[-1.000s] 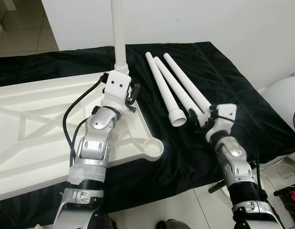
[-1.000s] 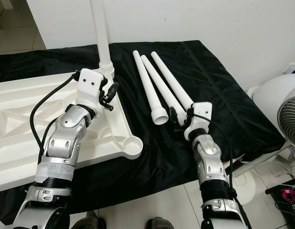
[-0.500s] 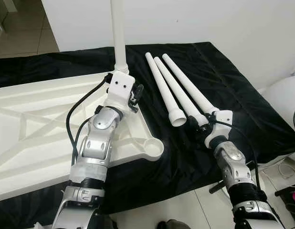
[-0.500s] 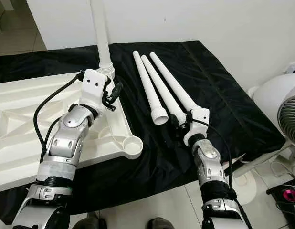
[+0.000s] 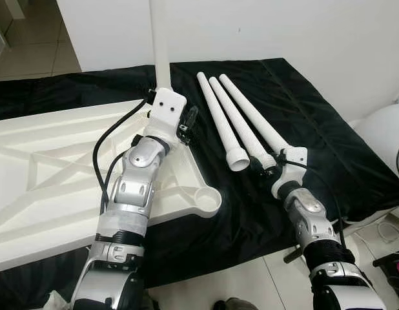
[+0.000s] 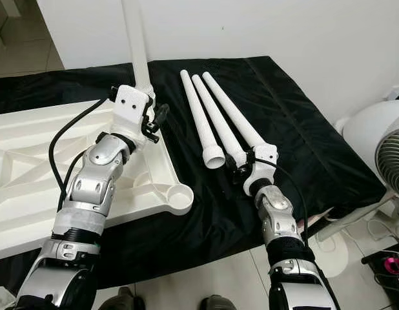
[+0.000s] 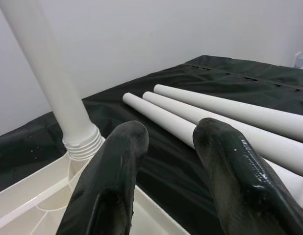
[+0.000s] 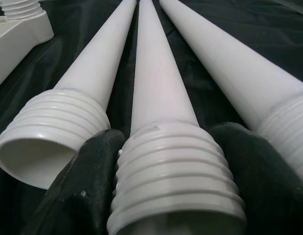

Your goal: Building children table

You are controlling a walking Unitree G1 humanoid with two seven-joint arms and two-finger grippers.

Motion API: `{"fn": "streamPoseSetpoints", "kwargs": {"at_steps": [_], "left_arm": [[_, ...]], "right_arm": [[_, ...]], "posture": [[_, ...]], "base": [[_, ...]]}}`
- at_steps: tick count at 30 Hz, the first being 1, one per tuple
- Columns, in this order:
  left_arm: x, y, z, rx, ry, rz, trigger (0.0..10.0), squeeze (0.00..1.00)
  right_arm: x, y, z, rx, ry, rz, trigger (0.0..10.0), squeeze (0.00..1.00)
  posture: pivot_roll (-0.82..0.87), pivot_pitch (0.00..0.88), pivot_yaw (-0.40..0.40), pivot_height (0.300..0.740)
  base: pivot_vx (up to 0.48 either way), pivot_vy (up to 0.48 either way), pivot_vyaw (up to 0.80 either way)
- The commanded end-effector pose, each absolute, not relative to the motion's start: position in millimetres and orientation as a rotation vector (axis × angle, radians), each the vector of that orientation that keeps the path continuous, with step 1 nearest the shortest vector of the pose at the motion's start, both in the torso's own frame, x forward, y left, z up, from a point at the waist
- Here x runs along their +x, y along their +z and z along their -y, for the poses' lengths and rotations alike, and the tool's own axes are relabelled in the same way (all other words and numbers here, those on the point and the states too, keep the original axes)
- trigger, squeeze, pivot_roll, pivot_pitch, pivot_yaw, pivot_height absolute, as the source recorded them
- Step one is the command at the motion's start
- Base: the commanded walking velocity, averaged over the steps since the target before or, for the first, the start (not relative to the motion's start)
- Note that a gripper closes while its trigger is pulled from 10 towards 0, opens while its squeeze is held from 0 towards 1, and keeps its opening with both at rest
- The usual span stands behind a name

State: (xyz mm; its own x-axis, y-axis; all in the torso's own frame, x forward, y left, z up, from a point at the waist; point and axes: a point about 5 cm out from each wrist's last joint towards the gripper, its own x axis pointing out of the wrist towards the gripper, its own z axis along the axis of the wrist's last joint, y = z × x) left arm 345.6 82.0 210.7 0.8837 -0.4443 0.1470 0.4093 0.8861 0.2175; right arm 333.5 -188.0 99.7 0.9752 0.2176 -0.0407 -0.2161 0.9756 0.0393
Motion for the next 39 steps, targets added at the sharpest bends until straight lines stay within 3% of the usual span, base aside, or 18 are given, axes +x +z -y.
{"fn": "streamPoseSetpoints", "kwargs": {"at_steps": [1,19,20,28,31,32,33,34,39], "left_arm": [[351.6,217.5,-87.0,0.165,-0.261,0.229,10.0,0.00],[359.2,226.9,-83.2,0.152,-0.252,0.263,10.0,0.00],[359.7,228.6,-83.7,0.154,-0.255,0.271,10.0,0.00],[360.2,236.5,-86.0,0.173,-0.286,0.312,10.0,0.00],[361.0,238.0,-87.6,0.163,-0.289,0.310,10.0,0.00],[361.2,239.5,-88.1,0.164,-0.289,0.313,10.0,0.00],[361.2,240.5,-88.3,0.165,-0.289,0.316,10.0,0.00],[361.2,241.7,-88.3,0.170,-0.290,0.319,10.0,0.00],[359.9,244.2,-87.4,0.174,-0.303,0.328,10.0,0.00]], "right_arm": [[332.4,90.3,187.0,0.033,0.226,-0.094,10.0,0.00],[335.1,87.7,190.0,0.032,0.235,-0.111,10.0,0.00],[334.8,88.3,189.8,0.037,0.243,-0.106,0.0,0.00],[332.1,92.1,189.7,0.142,0.273,-0.082,0.0,0.00],[330.7,92.2,188.2,0.094,0.287,-0.079,0.0,0.00],[331.6,93.7,188.8,0.076,0.267,-0.065,8.1,0.00],[332.4,94.9,189.5,0.067,0.250,-0.054,8.1,0.00],[333.7,98.4,190.2,0.053,0.222,-0.025,10.0,0.00],[336.8,112.5,193.6,-0.049,0.113,0.096,10.0,0.00]], "posture": [[-0.03,0.000,0.003,0.740],[-0.05,0.000,0.010,0.740],[-0.05,0.000,0.011,0.740],[-0.07,0.000,0.028,0.740],[-0.07,0.000,0.034,0.740],[-0.08,0.000,0.043,0.740],[-0.08,0.000,0.043,0.740],[-0.07,0.000,0.052,0.740],[-0.07,0.000,0.063,0.740]], "base": [[0.000,0.000,0.00],[0.000,0.000,0.00],[0.000,0.000,0.00],[0.000,0.000,0.00],[0.000,0.000,0.00],[0.000,0.000,0.00],[0.000,0.000,0.00],[0.000,0.000,0.00],[0.000,0.000,0.00]]}}
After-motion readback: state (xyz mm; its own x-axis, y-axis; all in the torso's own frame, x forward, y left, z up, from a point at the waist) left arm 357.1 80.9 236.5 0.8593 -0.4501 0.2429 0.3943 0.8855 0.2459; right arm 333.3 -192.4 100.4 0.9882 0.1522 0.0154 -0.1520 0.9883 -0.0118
